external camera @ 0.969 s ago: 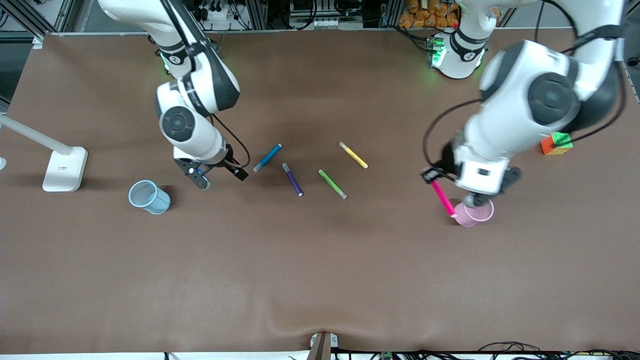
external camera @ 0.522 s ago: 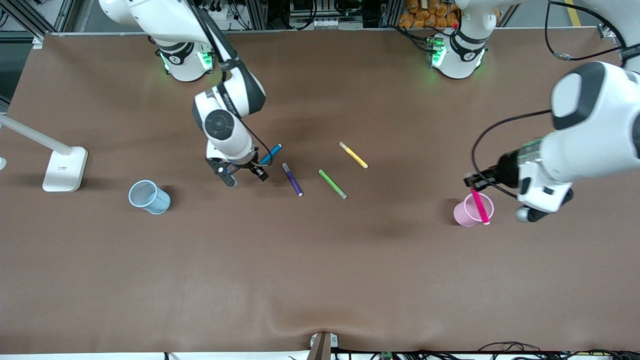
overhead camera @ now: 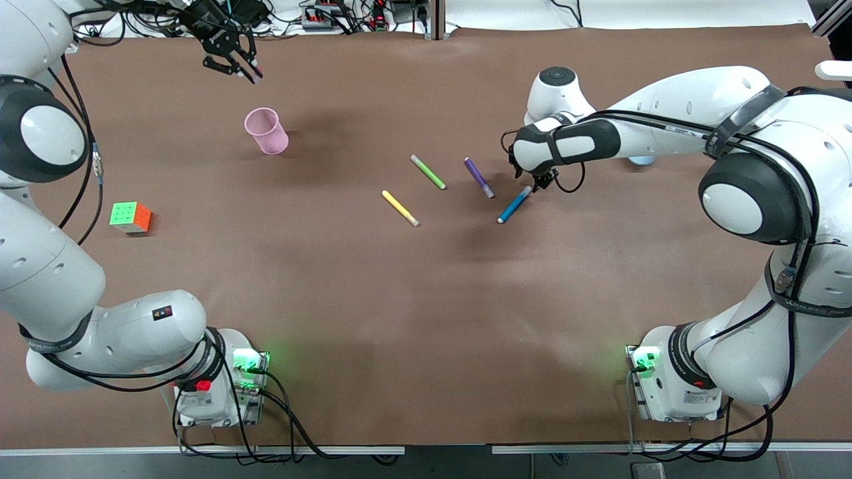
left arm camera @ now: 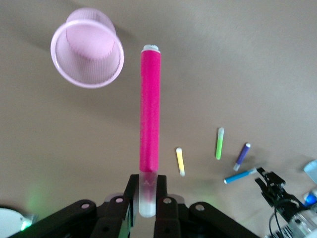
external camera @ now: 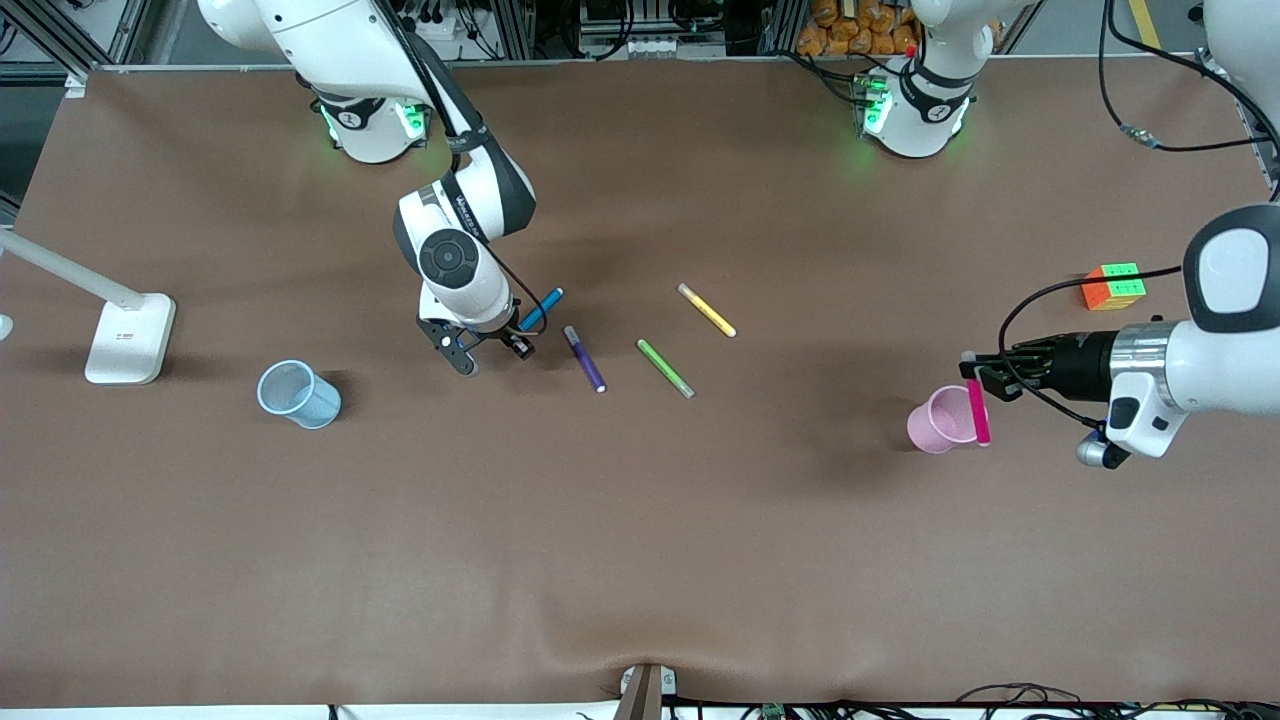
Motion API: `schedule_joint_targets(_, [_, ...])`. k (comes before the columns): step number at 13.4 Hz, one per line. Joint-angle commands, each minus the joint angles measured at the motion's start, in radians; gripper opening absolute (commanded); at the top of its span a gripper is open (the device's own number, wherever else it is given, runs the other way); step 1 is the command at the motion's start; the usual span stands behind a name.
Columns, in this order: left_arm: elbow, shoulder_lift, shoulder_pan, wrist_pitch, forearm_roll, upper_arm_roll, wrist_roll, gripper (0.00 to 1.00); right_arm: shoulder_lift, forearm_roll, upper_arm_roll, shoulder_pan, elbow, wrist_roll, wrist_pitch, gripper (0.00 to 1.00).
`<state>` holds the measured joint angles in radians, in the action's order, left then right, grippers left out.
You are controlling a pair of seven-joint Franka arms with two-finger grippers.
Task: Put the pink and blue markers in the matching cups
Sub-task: 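Lower the pink marker into the pink cup and open the left gripper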
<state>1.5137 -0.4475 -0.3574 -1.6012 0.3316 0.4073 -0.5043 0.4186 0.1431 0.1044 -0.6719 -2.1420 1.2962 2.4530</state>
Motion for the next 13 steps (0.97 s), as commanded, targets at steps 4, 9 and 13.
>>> schedule_joint_targets(4, [0.002,-0.072,-0.1,0.115,0.095,0.007,0.013,0.0,0.028,0.01,0.0,-0.023,-0.021,0.008,0.052,0.33])
schedule_joint_targets(9, [0.002,-0.157,-0.143,0.141,0.205,0.005,0.003,0.0,0.032,0.01,0.001,-0.034,-0.062,0.008,0.121,0.07])
schedule_joint_targets(13, [-0.001,-0.201,-0.172,0.15,0.259,0.005,-0.022,0.0,-0.026,0.01,0.004,-0.019,-0.052,-0.009,0.034,0.0])
